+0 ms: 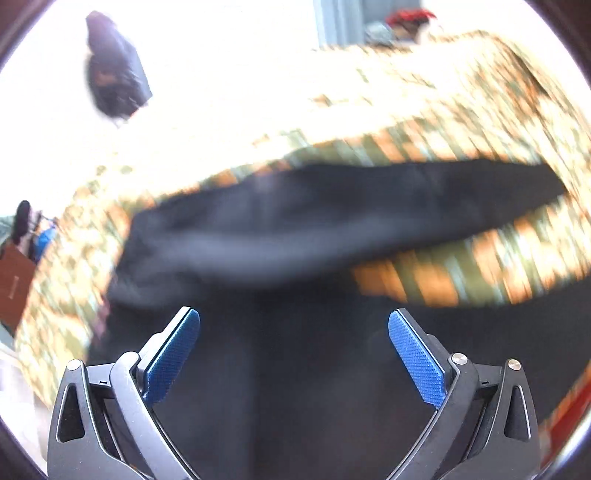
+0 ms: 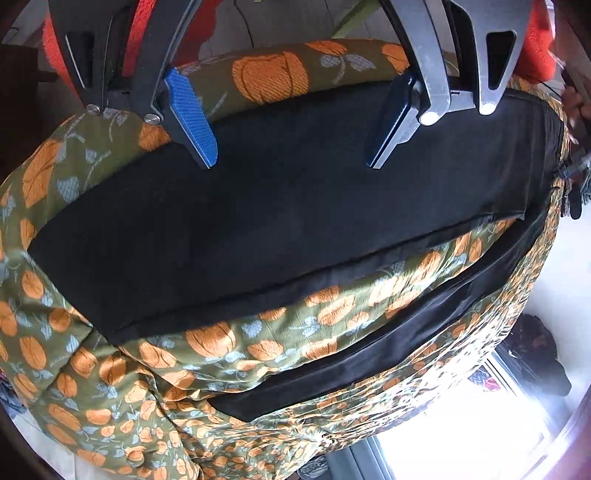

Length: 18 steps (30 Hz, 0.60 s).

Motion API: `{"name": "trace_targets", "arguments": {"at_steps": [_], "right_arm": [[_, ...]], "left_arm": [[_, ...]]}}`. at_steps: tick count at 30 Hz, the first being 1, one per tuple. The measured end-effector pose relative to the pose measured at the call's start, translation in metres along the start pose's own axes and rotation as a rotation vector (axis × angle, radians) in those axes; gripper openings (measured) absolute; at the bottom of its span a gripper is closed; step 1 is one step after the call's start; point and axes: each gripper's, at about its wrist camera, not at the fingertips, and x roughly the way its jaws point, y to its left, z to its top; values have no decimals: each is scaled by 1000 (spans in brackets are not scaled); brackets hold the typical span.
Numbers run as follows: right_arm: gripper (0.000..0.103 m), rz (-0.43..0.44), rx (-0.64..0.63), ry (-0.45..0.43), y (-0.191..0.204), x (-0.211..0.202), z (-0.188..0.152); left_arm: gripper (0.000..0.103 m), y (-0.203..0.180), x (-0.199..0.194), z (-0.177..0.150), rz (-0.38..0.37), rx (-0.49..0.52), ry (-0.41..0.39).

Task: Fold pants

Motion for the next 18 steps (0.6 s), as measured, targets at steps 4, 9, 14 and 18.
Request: {"name": "trace_targets", "arguments": {"at_steps": [4, 9, 14, 18], "right_arm": [[82, 236, -105, -34, 92, 14, 58], [87, 517, -250, 13, 229, 81, 130], [87, 563, -413, 119, 295, 174, 149], [86, 510, -436, 171, 244, 210, 163]], "left_arm": [[102, 28, 59, 42, 80, -102, -7], [102, 55, 137, 15, 92, -232, 146], [102, 56, 139, -3, 63, -241, 58], [102, 61, 143, -7, 62, -241, 34]]}}
